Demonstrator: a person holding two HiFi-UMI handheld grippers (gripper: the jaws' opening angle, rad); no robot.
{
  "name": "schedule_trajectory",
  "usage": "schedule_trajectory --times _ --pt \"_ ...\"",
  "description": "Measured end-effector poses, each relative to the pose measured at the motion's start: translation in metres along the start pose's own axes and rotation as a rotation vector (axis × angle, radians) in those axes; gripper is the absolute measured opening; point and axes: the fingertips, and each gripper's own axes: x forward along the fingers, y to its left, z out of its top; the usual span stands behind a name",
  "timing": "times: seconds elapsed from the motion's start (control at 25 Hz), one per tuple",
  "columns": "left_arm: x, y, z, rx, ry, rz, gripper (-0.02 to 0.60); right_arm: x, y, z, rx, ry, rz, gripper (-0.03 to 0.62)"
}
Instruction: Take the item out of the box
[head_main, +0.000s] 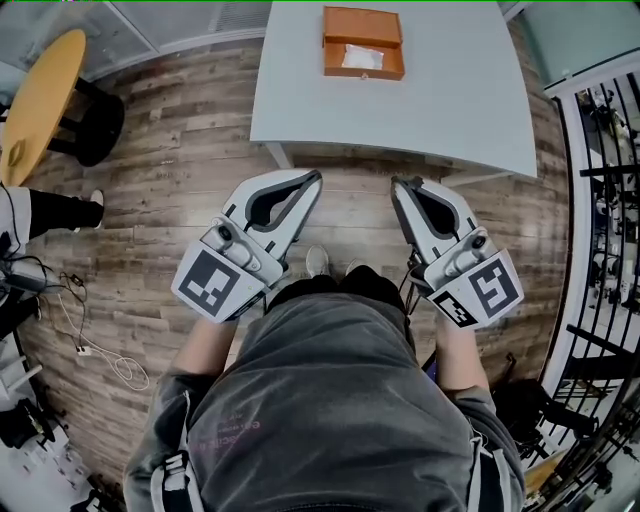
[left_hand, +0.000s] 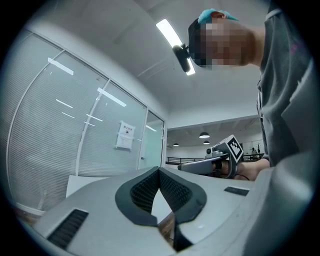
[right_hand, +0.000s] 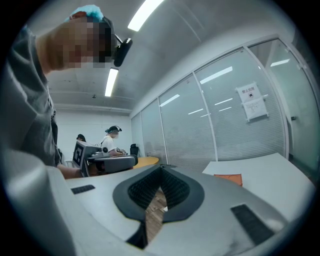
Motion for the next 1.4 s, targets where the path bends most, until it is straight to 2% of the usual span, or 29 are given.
schedule_trajectory --times 0.36,0.72,1.4 --pt "0.005 0.018 -0.003 0.006 0.012 -0.001 0.003 0.015 -0.01 0.001 -0.007 -0.006 -0.01 0.005" --pt "0.032 0.036 -0.008 0.019 0.023 -0.012 0.003 0.03 -0.042 0.005 0.006 -0.029 -0.009 0.005" --pt "0.135 0.097 -0.024 0.008 0.063 0.027 0.003 0.076 -0.153 0.013 0.048 -0.022 0.037 0.005"
